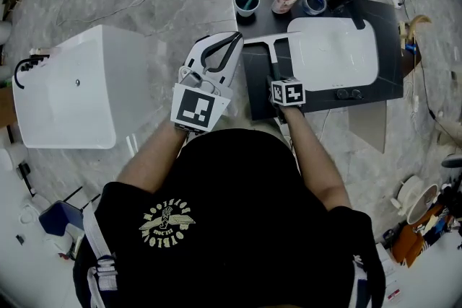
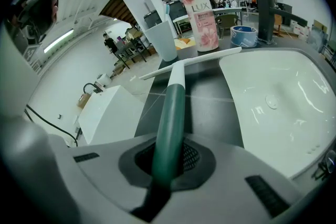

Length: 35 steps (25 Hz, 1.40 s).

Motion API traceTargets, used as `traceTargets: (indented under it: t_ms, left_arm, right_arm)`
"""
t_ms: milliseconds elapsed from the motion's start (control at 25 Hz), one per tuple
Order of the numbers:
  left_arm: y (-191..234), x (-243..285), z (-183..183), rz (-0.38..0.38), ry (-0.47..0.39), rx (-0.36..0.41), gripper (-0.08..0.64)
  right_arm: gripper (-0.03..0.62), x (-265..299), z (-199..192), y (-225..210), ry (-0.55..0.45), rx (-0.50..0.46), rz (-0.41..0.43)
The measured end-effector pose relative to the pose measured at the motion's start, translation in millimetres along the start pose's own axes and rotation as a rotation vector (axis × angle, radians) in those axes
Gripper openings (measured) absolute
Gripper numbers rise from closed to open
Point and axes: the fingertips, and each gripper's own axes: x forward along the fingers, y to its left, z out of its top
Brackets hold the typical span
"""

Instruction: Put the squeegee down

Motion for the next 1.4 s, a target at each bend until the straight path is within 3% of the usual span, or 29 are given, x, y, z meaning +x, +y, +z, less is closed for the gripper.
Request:
traceTargets:
  t_ms: [200, 360, 480, 880, 1000, 1120, 1200, 1400]
  left_arm:
    - [0.4, -0.9, 4.1, 0.001, -0.013, -0.006, 0.025]
    - [1.0, -3.0, 12.2, 0.006, -0.009, -0.021, 0.025]
    - [-0.4, -6.4, 11.7, 0.006, -0.048, 0.004, 0.025]
    - [-9.0, -24.8, 28.5, -0.010, -0.092, 0.013, 0.025]
    - [-14.6, -31.2, 34.9, -0.025, -0.111, 0.018, 0.025]
    - [-21.3, -38.1, 39.2, -0.048, -0.117, 0.027, 0.025]
    - [-25.1, -43.1, 40.5, -0.068, -0.115, 0.028, 0.023]
    - [-37.4, -56.8, 48.9, -0.112, -0.149, 0.035, 0.023]
  right_arm:
    - [0.037, 1.8, -11.3, -3.1, 0.070, -0.050, -0.048]
    - [0.175, -8.8, -17.2, -2.2, 0.072, -0.098, -0.071]
    - [0.189, -22.5, -17.3, -2.8, 0.032, -0.118, -0.088]
    - [0.189, -140.1, 54.8, 26.6, -0.448, -0.237, -0.139]
    - [0.150, -182.4, 75.6, 48.0, -0.571, -0.315, -0.157]
    - [0.082, -220.5, 86.7, 63.7, -0.641, -0.395, -0.236]
    - [0.046, -247.4, 93.6, 71.5, -0.701, -0.391, -0.275]
    - [0.029, -313.6, 106.9, 98.1, -0.870, -0.363, -0.287]
